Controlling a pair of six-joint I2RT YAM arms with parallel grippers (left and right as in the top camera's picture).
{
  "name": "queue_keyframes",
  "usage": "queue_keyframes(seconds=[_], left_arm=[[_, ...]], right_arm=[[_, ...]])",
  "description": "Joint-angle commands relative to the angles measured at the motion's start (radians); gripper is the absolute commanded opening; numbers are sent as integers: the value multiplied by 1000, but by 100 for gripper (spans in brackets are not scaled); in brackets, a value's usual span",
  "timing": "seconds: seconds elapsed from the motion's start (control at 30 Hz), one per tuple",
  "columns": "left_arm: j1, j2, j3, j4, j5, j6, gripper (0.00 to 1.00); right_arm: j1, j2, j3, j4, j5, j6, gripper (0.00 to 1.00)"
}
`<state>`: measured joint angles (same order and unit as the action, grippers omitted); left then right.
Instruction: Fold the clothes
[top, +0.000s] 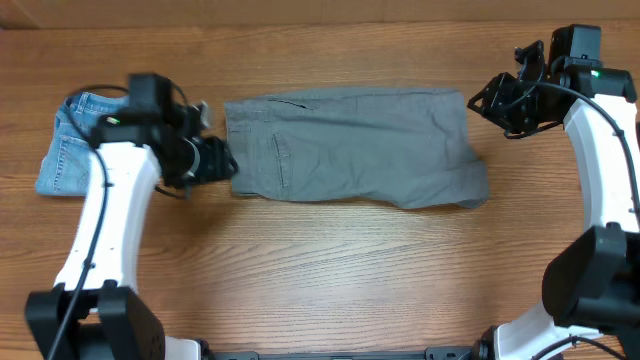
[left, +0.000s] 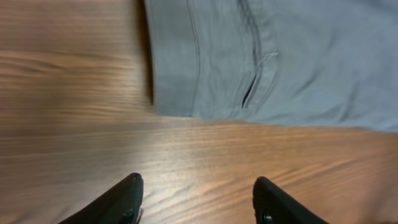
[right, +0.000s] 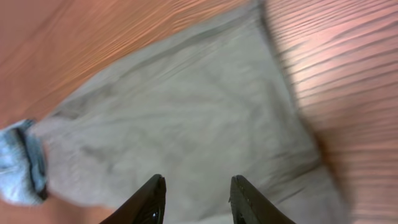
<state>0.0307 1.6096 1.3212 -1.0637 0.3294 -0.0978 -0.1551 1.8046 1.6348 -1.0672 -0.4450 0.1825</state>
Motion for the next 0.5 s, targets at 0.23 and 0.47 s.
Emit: queue_keyframes(seconds=[0.23,0.47], left_arm=[[-31,143,-179,285,-116,-33,56],[-34,244,-180,374,11,-8,45]], right_arm=[[148,10,1,-56,-38,-31,38],[213,10,1,-60,-10,-30,38]])
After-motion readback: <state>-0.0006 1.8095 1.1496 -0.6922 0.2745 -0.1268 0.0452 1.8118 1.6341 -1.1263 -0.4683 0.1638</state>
